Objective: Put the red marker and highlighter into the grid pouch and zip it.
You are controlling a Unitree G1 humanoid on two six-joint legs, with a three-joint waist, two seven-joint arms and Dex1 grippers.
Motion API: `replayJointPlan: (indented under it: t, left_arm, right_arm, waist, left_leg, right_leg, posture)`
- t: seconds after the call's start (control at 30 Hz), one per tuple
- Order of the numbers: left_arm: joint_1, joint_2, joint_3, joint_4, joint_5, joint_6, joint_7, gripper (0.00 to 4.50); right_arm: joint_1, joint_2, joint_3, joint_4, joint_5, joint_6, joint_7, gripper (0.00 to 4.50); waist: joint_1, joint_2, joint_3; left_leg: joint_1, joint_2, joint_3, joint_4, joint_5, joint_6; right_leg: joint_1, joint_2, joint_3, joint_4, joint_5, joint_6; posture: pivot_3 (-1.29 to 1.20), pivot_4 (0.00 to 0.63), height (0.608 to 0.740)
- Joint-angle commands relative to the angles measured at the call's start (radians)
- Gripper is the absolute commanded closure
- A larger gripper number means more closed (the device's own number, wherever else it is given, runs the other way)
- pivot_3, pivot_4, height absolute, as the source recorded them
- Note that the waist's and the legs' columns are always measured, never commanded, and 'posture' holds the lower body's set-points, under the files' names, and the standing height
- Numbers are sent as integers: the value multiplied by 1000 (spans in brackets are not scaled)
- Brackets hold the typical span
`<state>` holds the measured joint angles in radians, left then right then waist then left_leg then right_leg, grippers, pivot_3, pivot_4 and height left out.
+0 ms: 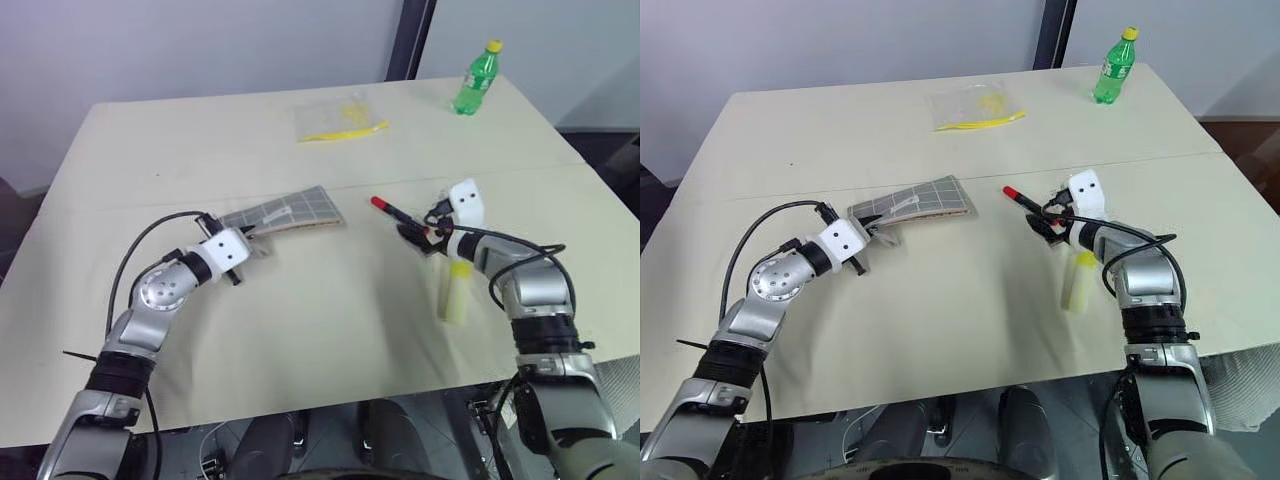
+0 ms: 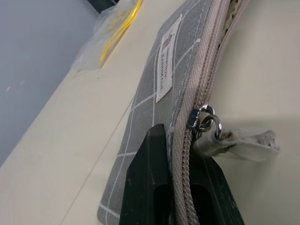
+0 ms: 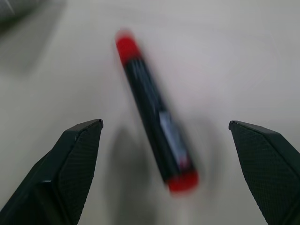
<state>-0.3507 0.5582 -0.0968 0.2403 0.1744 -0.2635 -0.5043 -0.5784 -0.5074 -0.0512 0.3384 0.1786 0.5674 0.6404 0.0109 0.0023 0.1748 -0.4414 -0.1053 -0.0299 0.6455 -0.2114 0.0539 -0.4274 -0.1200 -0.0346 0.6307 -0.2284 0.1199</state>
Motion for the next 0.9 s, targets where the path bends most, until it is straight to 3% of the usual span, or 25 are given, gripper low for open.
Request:
replayJointPlan:
  t: [0.03,0.2,0.23,0.4,0.53,0.73,0.9]
  left_arm:
    - [-10,10,13,-47,-3,-8,2,4500]
    - [1,3,6,-55,-1,-4,2,4500]
    - [-1,1,3,-53,0,-4,2,4500]
    - [-24,-6,-5,-35,-12,-5,-14,4500]
    - [-40,-16,-16,-22,-23,-15,-40,4500]
    - [-70,-40,-37,-9,-17,-20,-55,4500]
    - [-61,-46,-47,-39,-21,-15,-71,4500]
  right_arm:
    - [-40,-20,1,35,3,0,28,1311]
    - [-22,-18,-53,-63,61,7,31,3949]
    - [-7,-23,-63,-104,76,0,42,4127]
    - [176,-153,-87,-515,192,3,218,4123]
    - [319,-257,-9,-750,202,11,294,4123]
    - [302,-217,123,-701,12,-85,148,4123]
    - [276,-186,129,-646,-20,-110,99,4123]
  waist:
    - [0,0,0]
    - [0,0,0]
    - [0,0,0]
    - [9,0,0]
    - [5,0,0]
    - [2,-1,0]
    - [5,-1,0]
  left_leg:
    - [0,0,0,0,0,0]
    - [0,1,0,0,0,0]
    - [0,1,0,0,0,0]
    - [-2,0,-1,0,0,0]
    - [-1,0,-1,1,-1,1]
    - [0,1,-1,2,0,0]
    - [-1,0,-1,2,0,0]
  right_leg:
    - [0,0,0,0,0,0]
    - [-1,0,0,0,0,0]
    - [-1,0,0,0,0,0]
    - [-1,0,0,0,0,0]
    - [0,0,0,-2,0,0]
    - [0,0,1,-2,0,0]
    - [-1,0,1,-1,0,0]
  posture:
    - [0,150,740]
    - [0,150,740]
    - [0,150,740]
    - [0,150,740]
    - [0,150,740]
    - [0,150,740]
    - [0,150,740]
